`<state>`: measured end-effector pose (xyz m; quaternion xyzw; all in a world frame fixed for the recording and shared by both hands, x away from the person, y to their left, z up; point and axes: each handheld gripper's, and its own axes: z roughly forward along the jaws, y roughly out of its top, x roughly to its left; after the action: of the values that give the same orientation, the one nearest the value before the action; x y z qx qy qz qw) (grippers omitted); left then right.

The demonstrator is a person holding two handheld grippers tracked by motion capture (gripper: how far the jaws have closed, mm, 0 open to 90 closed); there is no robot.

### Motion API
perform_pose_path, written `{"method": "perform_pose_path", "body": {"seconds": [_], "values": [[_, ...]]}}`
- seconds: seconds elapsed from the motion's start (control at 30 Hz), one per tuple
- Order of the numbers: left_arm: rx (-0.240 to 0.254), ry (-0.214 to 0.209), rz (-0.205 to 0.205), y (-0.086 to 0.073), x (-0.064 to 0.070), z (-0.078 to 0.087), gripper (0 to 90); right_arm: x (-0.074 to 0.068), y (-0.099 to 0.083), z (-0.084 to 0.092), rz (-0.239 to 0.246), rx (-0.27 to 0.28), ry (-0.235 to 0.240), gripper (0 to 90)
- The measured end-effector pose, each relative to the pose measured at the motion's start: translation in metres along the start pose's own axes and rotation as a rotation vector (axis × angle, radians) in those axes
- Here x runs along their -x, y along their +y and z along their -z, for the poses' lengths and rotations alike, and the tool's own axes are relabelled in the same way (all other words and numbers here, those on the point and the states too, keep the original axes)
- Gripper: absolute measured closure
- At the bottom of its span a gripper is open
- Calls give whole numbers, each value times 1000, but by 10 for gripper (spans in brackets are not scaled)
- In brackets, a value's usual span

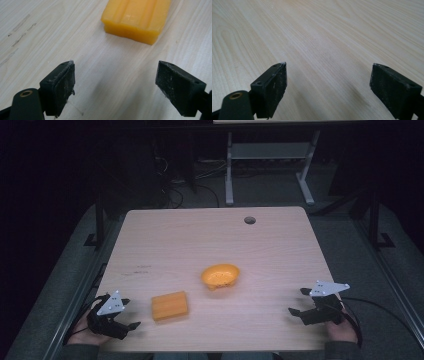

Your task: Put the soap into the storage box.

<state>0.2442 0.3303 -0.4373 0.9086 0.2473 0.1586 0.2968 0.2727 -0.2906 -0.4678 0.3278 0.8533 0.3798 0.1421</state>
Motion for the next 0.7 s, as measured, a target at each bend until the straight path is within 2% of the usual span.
{"method": "perform_pose_path", "body": {"seconds": [0.43,0.7], "values": [[-24,-16,-57,21,7,-1,153,-2,-1,2,-9,4,-4,137],[-41,-36,-90,30,6,-3,153,-2,-1,3,-9,10,-9,137]]}}
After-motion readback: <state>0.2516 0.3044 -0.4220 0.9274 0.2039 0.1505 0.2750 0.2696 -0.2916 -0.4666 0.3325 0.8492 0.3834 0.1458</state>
